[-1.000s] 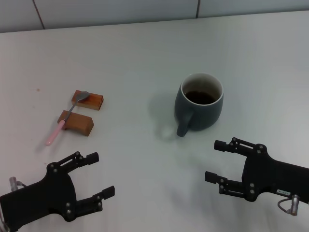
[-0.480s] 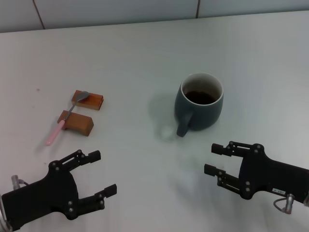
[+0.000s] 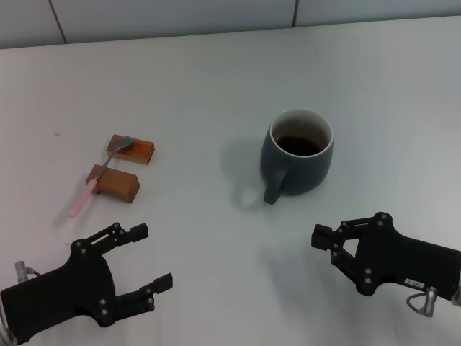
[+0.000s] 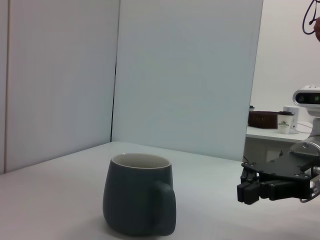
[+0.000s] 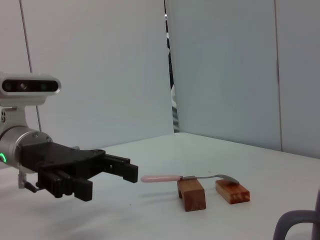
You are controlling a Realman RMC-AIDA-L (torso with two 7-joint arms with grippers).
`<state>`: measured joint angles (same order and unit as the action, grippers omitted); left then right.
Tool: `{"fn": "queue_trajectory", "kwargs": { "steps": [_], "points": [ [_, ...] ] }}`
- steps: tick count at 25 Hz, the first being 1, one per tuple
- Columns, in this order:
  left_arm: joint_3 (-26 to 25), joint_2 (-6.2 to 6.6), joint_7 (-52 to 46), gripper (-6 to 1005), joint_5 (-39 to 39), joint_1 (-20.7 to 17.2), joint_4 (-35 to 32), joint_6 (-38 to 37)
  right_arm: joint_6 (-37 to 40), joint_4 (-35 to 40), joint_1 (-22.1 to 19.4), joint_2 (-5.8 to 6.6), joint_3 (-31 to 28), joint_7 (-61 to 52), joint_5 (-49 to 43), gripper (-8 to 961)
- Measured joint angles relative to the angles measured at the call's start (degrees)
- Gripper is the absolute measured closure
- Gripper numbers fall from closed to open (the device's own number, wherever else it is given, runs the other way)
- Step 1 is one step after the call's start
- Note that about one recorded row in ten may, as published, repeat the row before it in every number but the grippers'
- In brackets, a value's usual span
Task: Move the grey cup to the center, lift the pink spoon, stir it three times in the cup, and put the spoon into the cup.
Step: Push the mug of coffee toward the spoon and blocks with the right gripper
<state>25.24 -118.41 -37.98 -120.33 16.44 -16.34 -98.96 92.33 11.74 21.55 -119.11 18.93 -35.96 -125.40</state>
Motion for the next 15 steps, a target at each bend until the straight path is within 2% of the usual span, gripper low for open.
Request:
{"fn": "queue_trajectory", "kwargs": {
  "steps": [5, 7, 10, 12, 15],
  "points": [
    [-0.1, 0.02, 0.0, 173, 0.0, 0.0, 0.0, -0.2, 0.0, -1.9, -0.7, -0.1, -3.1, 5.4, 3.3, 882],
    [-0.1, 0.02, 0.0, 173, 0.1, 0.0, 0.0, -0.4, 0.3, -6.3, -1.9, -0.1, -7.7, 15.2, 9.9, 921],
    [-0.1, 0.02, 0.0, 173, 0.1, 0.0, 0.0, -0.5, -0.2, -9.1, -2.3, -0.28, -10.8, 21.5, 15.2, 941],
    [-0.1, 0.02, 0.0, 174, 0.1, 0.0, 0.0, -0.5, -3.9, -13.1, -1.5, -0.39, -15.1, 29.9, 22.0, 955],
    [-0.2, 0.01, 0.1, 174, 0.1, 0.0, 0.0, -0.6, -7.4, -14.2, 0.2, -0.37, -16.9, 32.1, 24.4, 955]
  ]
}}
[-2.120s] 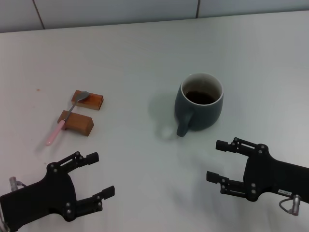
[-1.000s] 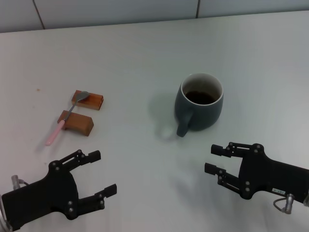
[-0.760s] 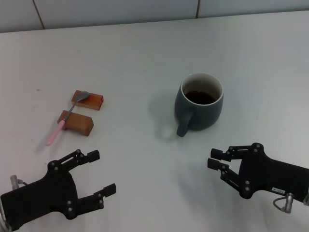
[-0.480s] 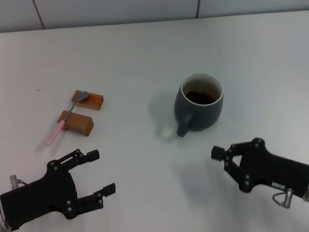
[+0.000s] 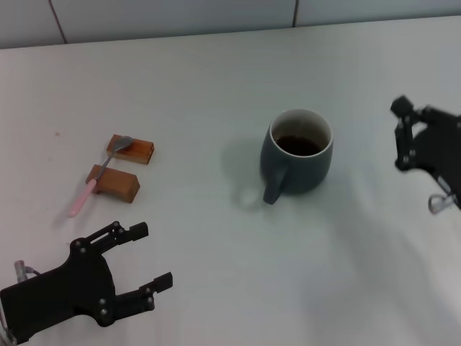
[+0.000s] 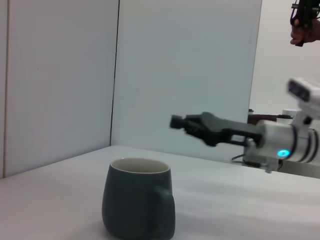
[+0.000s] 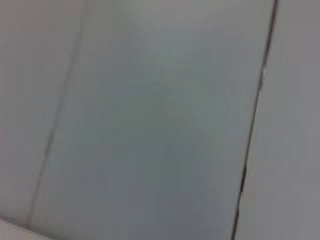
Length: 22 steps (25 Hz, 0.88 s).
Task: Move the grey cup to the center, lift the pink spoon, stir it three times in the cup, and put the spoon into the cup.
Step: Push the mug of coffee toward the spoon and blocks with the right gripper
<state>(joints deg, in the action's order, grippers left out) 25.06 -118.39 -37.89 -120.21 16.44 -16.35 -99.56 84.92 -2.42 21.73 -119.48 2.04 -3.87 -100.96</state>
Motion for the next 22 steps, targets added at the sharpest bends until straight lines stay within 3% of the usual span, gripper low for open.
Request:
{"fn": "queue_trajectory", "kwargs": {
  "steps": [7, 12, 22],
  "points": [
    [-0.2, -0.08, 0.1, 175, 0.4, 0.0, 0.1, -0.1, -15.8, 1.5, 7.6, 0.4, 1.7, 0.2, -2.6, 955],
    [-0.3, -0.09, 1.0, 176, 1.8, 0.1, 1.0, 0.0, -21.6, 2.2, 10.3, 0.46, 4.6, 0.5, -6.0, 955],
    [-0.4, 0.0, 1.1, 178, 3.5, 0.2, 1.5, 0.0, -25.4, 1.5, 13.2, 0.28, 7.7, 0.9, -6.1, 956]
  ]
}}
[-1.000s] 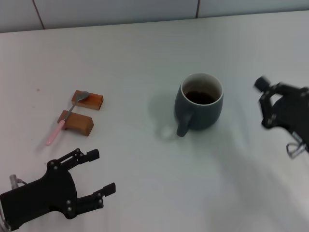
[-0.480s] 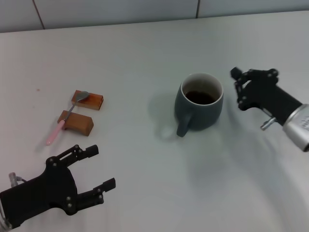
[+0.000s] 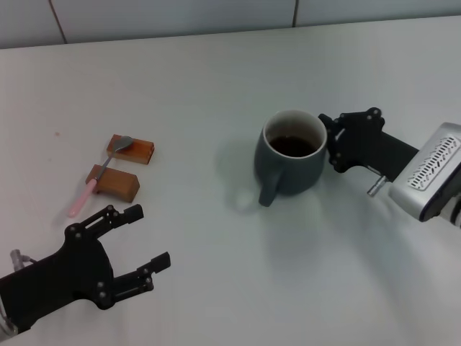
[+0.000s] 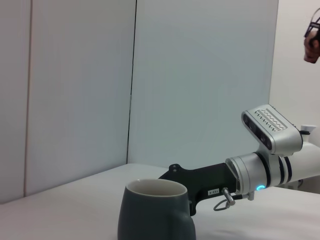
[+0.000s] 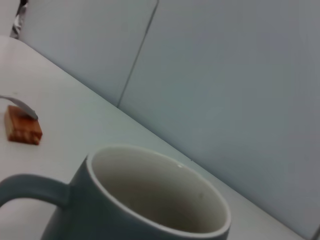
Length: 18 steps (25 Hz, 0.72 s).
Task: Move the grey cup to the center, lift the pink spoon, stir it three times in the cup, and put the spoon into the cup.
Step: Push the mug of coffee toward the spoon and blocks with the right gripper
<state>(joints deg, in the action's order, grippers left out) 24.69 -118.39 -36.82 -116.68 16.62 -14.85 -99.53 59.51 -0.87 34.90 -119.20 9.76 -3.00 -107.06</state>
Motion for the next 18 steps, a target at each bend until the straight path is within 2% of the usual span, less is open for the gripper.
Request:
{"fn": "queue_trajectory", "kwargs": {
  "steps": [18],
  "points": [
    [0.0, 0.2, 0.0, 180, 0.4, -0.1, -0.5, -0.5, -5.8, -11.2, 8.0, -0.47, 0.0, 0.1, -0.7, 956]
  ]
}}
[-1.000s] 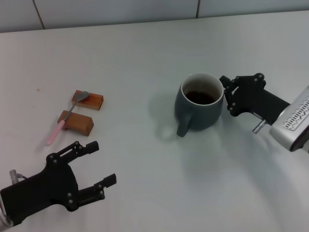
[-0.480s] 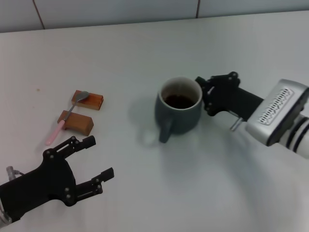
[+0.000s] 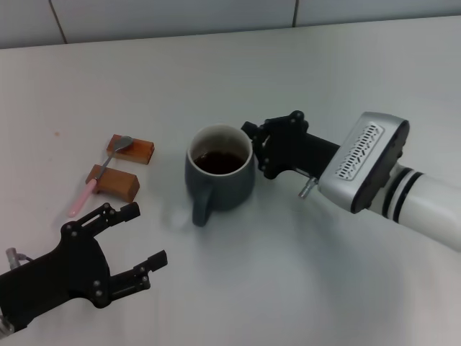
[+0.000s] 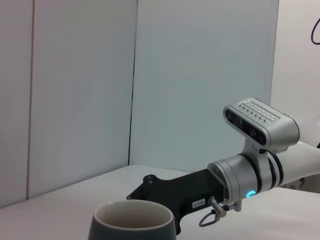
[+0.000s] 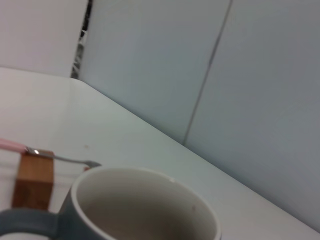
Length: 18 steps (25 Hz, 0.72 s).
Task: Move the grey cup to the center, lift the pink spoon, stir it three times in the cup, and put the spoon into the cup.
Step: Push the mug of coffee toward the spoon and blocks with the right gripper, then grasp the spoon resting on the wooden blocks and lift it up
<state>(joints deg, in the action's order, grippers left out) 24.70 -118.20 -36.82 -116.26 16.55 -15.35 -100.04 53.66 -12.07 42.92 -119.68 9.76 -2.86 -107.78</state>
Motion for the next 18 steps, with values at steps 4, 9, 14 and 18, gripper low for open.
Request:
{"fn": "queue_trajectory", "kwargs": {
  "steps": [4, 9, 14, 18],
  "points": [
    [0.0, -0.01, 0.0, 181, 0.0, -0.1, 0.0, -0.3, 0.0, -0.5, 0.0, -0.02, -0.2, 0.0, 0.0, 955],
    [0.0, -0.03, 0.9, 182, 0.0, -0.2, 0.1, -0.4, 4.7, 0.7, -3.2, 0.24, -3.7, -0.6, 0.5, 955],
    [-0.1, -0.05, 1.4, 183, 0.0, -0.3, 0.3, -0.4, 17.9, 5.7, -11.3, 0.55, -15.1, -7.8, 0.6, 956],
    [-0.2, -0.12, 1.4, 183, 0.0, -0.1, 0.3, -0.4, 36.0, 17.5, -17.5, 0.75, -13.5, -28.9, -1.3, 956]
  ]
}}
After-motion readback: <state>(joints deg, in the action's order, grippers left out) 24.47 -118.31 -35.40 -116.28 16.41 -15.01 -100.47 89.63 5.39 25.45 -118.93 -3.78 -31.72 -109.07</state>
